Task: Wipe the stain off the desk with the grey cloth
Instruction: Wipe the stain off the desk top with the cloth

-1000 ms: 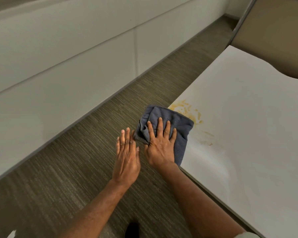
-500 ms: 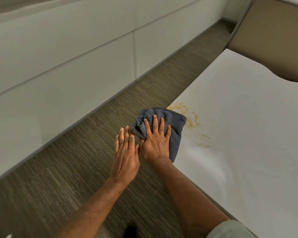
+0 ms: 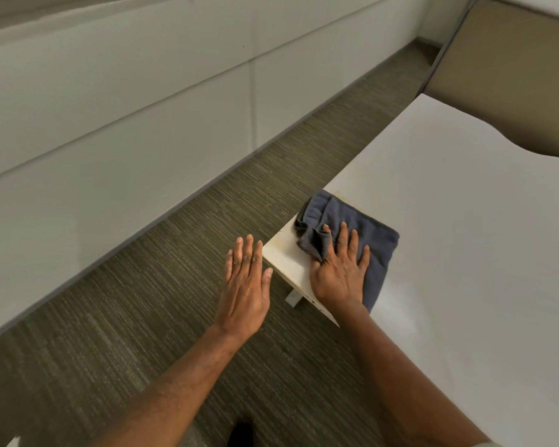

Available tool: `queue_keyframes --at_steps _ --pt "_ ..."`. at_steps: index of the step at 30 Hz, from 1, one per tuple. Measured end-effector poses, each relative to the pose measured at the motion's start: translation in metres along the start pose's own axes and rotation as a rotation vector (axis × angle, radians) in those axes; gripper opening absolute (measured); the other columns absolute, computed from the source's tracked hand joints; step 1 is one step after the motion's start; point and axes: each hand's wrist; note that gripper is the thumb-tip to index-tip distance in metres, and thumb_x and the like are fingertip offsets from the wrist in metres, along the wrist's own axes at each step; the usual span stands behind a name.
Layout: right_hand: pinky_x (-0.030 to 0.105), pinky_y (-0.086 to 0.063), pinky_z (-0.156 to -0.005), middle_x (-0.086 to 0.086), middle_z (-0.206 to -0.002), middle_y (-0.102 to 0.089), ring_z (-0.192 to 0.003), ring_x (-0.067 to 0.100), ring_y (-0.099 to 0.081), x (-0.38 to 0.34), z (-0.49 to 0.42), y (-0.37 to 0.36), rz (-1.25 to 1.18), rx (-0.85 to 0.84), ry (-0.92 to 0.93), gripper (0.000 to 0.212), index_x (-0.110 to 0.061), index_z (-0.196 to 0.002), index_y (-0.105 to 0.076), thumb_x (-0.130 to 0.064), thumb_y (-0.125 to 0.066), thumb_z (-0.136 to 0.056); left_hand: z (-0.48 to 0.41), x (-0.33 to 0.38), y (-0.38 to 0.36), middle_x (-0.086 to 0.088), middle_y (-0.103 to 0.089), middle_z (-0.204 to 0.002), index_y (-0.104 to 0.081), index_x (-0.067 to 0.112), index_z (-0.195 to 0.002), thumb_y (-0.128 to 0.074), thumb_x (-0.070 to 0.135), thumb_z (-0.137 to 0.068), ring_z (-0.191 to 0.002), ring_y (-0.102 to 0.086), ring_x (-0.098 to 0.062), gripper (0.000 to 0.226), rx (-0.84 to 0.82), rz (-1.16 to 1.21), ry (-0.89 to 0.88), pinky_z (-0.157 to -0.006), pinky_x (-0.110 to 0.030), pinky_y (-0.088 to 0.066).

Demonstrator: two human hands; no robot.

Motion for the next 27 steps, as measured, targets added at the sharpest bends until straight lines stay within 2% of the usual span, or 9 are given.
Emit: queue_keyframes --at_steps 9,13,19,24,27 --pt "0.054 0.008 -0.124 0.006 -0.166 0.024 -0.152 0.026 0.023 0.037 0.048 0.004 0.028 -0.028 0.006 0.08 -0.029 -0.158 0.013 -0.041 -0.036 -0.097 -0.011 0.009 -0.006 -0.012 -0.003 -0.171 -0.011 0.007 -0.162 -0.011 0.043 -0.107 -0.159 0.007 -0.025 0.066 -0.025 0.02 -0.006 -0.13 -0.046 -0.003" --pt "0.057 0.009 -0.123 0.005 -0.166 0.023 -0.152 0.028 0.025 0.04 0.073 0.001 0.023 -0.042 0.047 0.08 -0.033 -0.159 0.009 -0.041 -0.038 -0.094 -0.017 0.01 -0.006 -0.011 -0.003 -0.171 -0.011 0.007 -0.161 -0.013 0.044 -0.106 -0.158 0.009 -0.023 0.067 0.001 0.074 0.043 -0.13 -0.041 0.003" --pt "0.061 0.011 -0.121 0.003 -0.166 0.023 -0.15 0.03 0.028 0.022 0.074 -0.007 0.031 -0.073 0.143 0.082 -0.039 -0.158 0.008 -0.046 -0.027 -0.084 -0.019 0.001 -0.009 -0.012 -0.007 -0.17 -0.014 0.007 -0.161 -0.019 0.039 -0.107 -0.158 0.006 -0.024 0.062 0.033 0.09 0.103 -0.13 -0.043 -0.002" --pt "0.062 0.007 -0.121 0.003 -0.169 0.012 -0.153 0.033 0.021 -0.008 0.053 -0.014 0.036 -0.061 0.238 0.079 -0.041 -0.158 0.0 -0.044 -0.031 -0.085 -0.019 -0.006 -0.01 -0.016 -0.012 -0.17 -0.02 0.003 -0.16 -0.032 0.031 -0.11 -0.159 0.002 -0.028 0.059 0.045 0.089 0.08 -0.13 -0.048 -0.007" --pt "0.061 0.008 -0.121 0.004 -0.169 0.008 -0.153 0.034 0.017 -0.022 0.038 -0.015 0.036 -0.053 0.268 0.076 -0.041 -0.158 -0.004 -0.046 -0.026 -0.086 -0.024 -0.009 -0.007 -0.017 -0.012 -0.169 -0.021 0.001 -0.159 -0.04 0.028 -0.105 -0.158 0.001 -0.03 0.064 0.047 0.106 0.081 -0.13 -0.048 -0.004"
Point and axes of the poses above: each hand's wrist, its own z-axis away from the middle knuckle, its own y-axis out of the back of the hand, x = y × z
